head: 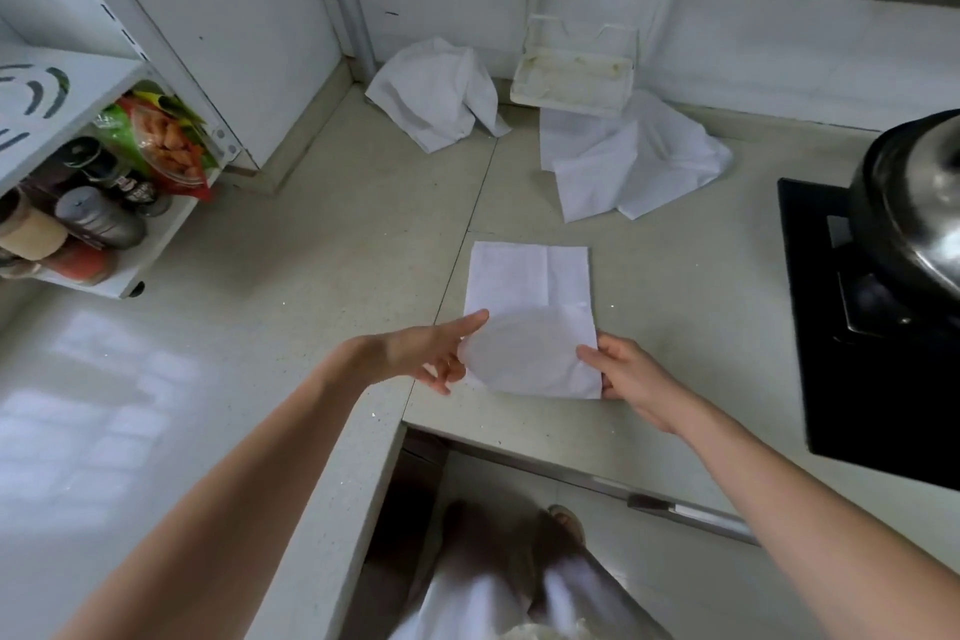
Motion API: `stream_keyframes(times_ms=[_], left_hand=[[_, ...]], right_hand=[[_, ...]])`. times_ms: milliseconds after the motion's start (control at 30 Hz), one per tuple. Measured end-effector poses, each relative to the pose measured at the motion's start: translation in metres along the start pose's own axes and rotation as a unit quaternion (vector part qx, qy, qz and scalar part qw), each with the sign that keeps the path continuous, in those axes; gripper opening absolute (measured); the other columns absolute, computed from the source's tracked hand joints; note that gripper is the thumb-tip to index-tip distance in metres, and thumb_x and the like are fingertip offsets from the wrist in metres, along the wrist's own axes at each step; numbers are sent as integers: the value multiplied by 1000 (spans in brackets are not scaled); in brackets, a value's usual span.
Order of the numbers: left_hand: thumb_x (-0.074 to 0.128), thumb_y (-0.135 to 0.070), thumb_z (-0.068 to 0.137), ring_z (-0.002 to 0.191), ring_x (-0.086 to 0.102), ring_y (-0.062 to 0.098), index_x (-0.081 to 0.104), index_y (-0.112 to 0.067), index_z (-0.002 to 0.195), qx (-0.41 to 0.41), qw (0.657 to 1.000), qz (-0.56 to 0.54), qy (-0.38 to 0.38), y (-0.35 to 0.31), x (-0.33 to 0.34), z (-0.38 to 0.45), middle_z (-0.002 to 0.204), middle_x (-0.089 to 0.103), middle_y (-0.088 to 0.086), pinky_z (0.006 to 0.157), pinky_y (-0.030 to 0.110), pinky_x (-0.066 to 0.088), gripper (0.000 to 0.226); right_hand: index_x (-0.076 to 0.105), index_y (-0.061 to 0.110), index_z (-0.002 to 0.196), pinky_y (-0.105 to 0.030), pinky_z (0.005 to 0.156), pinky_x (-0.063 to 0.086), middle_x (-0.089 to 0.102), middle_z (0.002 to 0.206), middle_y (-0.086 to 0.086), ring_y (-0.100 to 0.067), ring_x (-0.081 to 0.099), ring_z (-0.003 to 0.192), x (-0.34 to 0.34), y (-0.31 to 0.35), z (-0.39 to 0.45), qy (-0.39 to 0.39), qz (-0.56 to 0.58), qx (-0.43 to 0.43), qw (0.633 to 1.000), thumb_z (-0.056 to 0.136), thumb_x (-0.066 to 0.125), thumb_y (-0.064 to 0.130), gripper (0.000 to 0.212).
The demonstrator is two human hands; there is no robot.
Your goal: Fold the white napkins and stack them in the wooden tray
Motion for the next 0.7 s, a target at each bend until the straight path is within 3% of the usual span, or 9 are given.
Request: stream_keyframes(times_ms=[67, 133, 233, 300, 400, 533, 600, 700], left_hand=[[43, -92, 60, 112, 53, 12, 56, -27, 127, 36, 997, 37, -64, 3, -3, 4, 120, 56, -7, 108, 38, 35, 94], [66, -72, 67, 127, 44, 11, 56, -34, 129, 72, 990, 53, -104, 4, 0, 11, 137, 48, -16, 112, 40, 30, 73], [67, -33, 87, 115, 55, 11, 57, -23, 130, 100, 980, 68, -160, 3, 14, 26, 125, 61, -11, 98, 25, 45, 45], [55, -28, 96, 104, 60, 16, 54, -16, 129, 92, 973, 69, -201, 3, 22, 36, 114, 64, -4, 77, 15, 47, 35], [42, -28, 101, 76, 58, 13, 46, -10, 126, 60, 959, 87, -263, 9, 26, 51, 92, 60, -2, 58, 15, 43, 31], [36, -25, 103, 72, 53, 16, 43, -4, 124, 23, 932, 79, -354, 10, 20, 68, 91, 56, 5, 59, 28, 46, 31], [35, -24, 103, 70, 50, 14, 47, -1, 112, -11, 925, 66, -375, 12, 16, 74, 89, 52, 5, 52, 24, 38, 27], [35, -19, 101, 67, 46, 16, 49, -3, 91, -51, 918, 54, -389, 15, 13, 81, 83, 49, 6, 49, 23, 31, 23]], right_hand=[[59, 22, 104, -27, 75, 54, 68, 104, -1, -10, 66, 85, -1, 0, 3, -50, 25, -10, 998, 102, 41, 12, 21], [58, 18, 108, -31, 85, 49, 65, 111, -4, -16, 62, 96, -3, 3, 9, -104, -6, -38, 994, 102, 39, 11, 21], [55, 6, 115, -31, 82, 41, 60, 110, -9, -23, 56, 99, -6, 10, 21, -161, -95, -51, 981, 101, 35, 11, 24], [53, 1, 110, -31, 76, 37, 58, 105, -12, -25, 53, 94, -9, 13, 33, -187, -139, -42, 972, 101, 34, 12, 24], [47, 3, 96, -31, 69, 32, 53, 90, -10, -24, 49, 84, -12, 18, 50, -203, -179, -26, 962, 101, 33, 13, 18], [40, 8, 74, -32, 56, 25, 42, 67, -2, -22, 42, 69, -15, 23, 68, -211, -205, -19, 956, 99, 43, 19, 28], [33, 14, 63, -30, 50, 21, 36, 61, -1, -17, 34, 58, -14, 23, 70, -183, -221, -12, 958, 98, 46, 20, 38], [27, 16, 62, -27, 47, 16, 31, 59, 0, -15, 26, 54, -15, 18, 72, -173, -249, -6, 953, 94, 45, 11, 37]])
Point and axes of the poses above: each hand's wrist, its own z-axis towards the middle knuckle, its own x-axis out of the palm, y = z × x, the point moved 3 cm from there along z, towards the middle knuckle
